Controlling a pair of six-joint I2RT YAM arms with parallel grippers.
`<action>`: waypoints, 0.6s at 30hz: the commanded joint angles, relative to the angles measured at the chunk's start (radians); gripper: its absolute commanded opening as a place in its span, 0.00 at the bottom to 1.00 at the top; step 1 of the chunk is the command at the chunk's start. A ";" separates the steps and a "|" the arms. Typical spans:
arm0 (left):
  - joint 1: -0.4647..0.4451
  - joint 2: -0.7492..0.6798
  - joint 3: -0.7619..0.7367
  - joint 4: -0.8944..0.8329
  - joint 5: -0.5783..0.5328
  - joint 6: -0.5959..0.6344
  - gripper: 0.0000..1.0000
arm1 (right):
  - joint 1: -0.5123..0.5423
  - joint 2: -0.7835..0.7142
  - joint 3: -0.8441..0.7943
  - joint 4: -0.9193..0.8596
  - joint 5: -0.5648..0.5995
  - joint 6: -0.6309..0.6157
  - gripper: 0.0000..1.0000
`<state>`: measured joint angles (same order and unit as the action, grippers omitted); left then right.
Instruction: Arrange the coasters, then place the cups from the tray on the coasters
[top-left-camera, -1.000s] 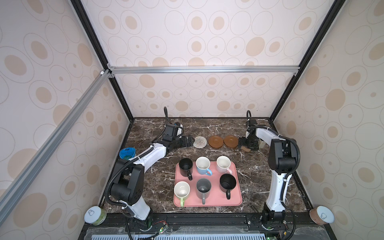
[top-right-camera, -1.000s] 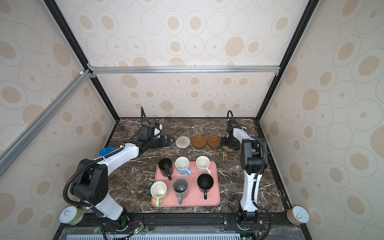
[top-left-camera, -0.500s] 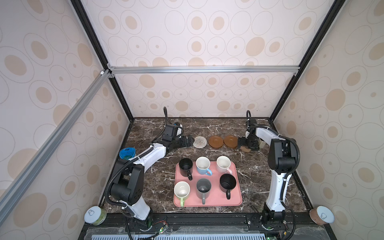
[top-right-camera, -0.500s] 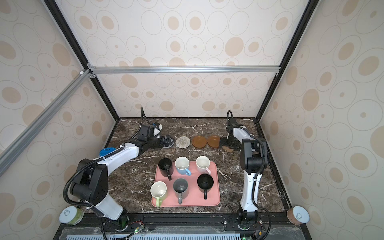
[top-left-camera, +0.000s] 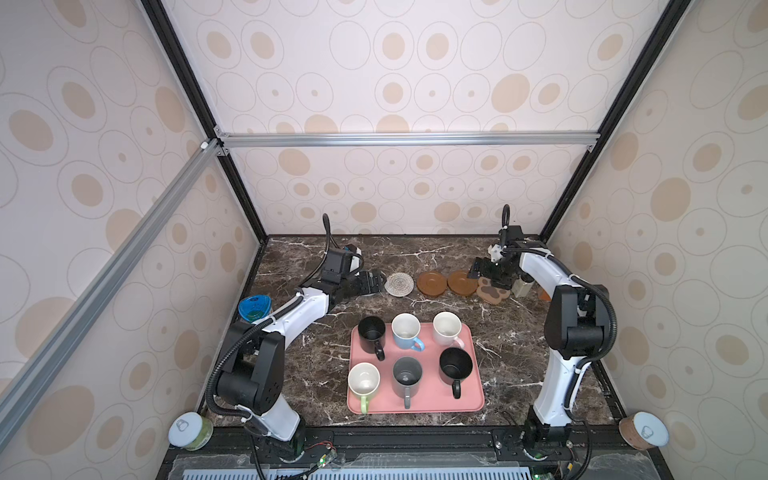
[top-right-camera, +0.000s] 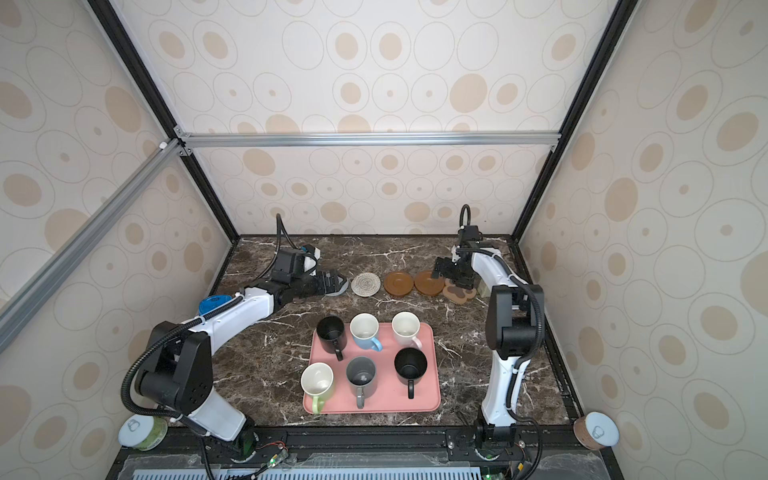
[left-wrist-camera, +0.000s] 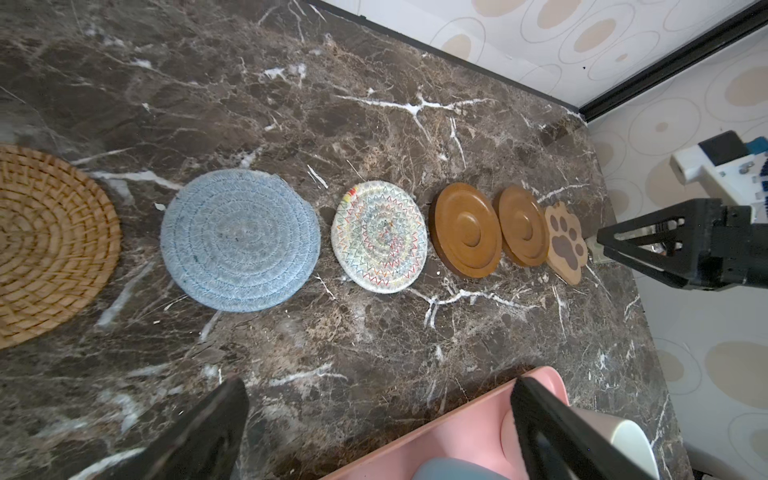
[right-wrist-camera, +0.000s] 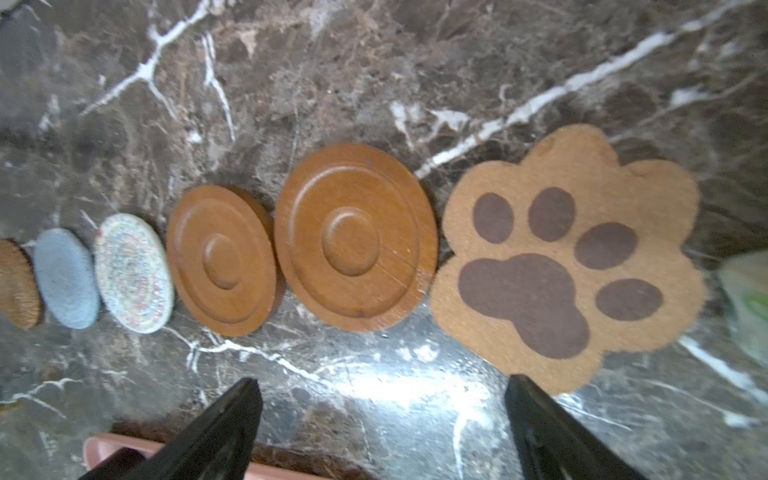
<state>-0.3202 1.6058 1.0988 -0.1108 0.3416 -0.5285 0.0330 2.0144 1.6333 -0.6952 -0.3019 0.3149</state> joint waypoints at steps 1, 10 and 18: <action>0.007 -0.020 -0.002 0.002 -0.001 -0.002 1.00 | 0.010 0.035 0.022 0.059 -0.103 0.054 0.95; 0.007 0.052 0.036 -0.003 0.013 0.011 1.00 | 0.081 0.121 0.081 0.117 -0.199 0.090 0.90; 0.008 0.204 0.173 -0.027 0.053 0.039 1.00 | 0.140 0.176 0.129 0.131 -0.234 0.119 0.89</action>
<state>-0.3176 1.7805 1.1942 -0.1196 0.3691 -0.5236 0.1646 2.1761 1.7405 -0.5747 -0.5056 0.4107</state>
